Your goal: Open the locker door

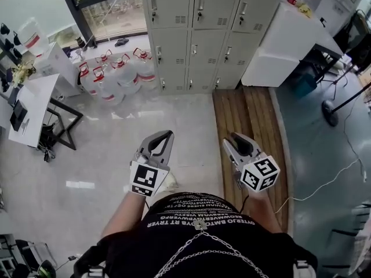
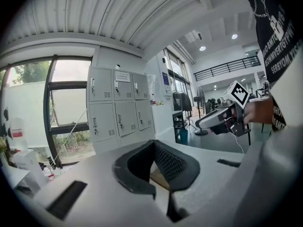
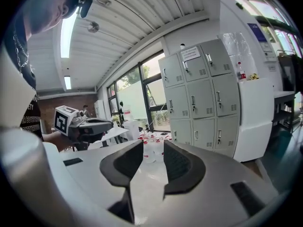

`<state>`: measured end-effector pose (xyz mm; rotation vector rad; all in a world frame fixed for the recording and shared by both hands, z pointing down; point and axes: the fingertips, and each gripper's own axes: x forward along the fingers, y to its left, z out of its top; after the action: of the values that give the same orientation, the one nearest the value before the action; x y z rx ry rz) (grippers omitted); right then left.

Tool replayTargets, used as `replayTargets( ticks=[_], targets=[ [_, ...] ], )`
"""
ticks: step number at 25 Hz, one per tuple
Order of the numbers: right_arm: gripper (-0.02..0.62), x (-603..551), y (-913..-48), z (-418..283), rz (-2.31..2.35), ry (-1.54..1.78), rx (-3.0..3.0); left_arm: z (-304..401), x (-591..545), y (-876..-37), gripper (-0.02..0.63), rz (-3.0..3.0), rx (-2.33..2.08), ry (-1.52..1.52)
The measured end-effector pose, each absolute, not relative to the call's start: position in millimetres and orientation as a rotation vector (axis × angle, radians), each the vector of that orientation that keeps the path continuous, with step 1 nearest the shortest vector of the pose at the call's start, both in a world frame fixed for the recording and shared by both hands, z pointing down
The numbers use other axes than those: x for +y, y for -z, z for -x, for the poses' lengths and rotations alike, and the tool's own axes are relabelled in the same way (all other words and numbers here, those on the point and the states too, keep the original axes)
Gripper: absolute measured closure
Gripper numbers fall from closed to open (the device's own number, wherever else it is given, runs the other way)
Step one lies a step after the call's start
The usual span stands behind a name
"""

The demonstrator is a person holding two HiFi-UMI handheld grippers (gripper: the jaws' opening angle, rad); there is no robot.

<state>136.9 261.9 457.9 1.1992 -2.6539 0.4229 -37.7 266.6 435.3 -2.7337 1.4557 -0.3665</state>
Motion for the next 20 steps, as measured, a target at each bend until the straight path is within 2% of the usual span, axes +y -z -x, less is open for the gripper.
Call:
replayTargets(
  ticks=[13,20],
  targets=[
    [0.482,173.3,-446.1,-16.6,-1.119,-0.384,-2.679,124.3,175.2,-442.8,0.601,2.79,1.396,0.363],
    [0.482,156.6,-451.9,-7.6,-1.202,-0.402,-2.63,140.6,141.0,-443.2,0.601,2.814,1.289,0.354]
  ],
)
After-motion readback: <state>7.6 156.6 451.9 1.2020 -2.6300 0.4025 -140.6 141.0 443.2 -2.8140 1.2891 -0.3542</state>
